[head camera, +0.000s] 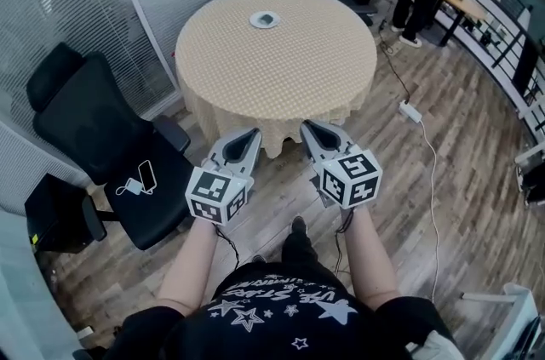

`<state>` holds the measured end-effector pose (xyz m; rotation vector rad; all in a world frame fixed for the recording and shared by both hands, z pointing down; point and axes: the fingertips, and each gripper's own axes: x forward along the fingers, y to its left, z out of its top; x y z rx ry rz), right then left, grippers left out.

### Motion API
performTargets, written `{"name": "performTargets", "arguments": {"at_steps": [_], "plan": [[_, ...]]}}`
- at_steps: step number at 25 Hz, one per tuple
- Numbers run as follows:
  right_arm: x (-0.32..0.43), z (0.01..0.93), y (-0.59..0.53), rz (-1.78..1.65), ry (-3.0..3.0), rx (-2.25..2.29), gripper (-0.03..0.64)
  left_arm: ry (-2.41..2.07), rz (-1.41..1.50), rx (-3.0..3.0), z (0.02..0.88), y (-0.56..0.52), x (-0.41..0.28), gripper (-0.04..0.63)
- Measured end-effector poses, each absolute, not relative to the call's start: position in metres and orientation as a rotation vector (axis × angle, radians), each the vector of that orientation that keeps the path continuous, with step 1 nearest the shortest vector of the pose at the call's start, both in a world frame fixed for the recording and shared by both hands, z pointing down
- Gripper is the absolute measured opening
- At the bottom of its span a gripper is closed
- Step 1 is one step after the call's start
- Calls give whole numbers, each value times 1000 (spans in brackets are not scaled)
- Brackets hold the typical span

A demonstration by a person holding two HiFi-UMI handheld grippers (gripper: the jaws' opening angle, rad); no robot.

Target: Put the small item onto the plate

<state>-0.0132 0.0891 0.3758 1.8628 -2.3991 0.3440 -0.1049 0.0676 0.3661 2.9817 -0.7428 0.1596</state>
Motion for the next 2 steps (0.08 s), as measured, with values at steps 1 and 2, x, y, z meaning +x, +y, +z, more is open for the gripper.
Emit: {"name": "performTargets", "arguments": {"at_steps": [1,2], "plan": [[-18,376,94,344,-2391,1871,35,-734,158,2984,366,71,-109,9],[-22,377,99,345,-2384,1879,35,-725,157,2986,367,75,-114,9]]}}
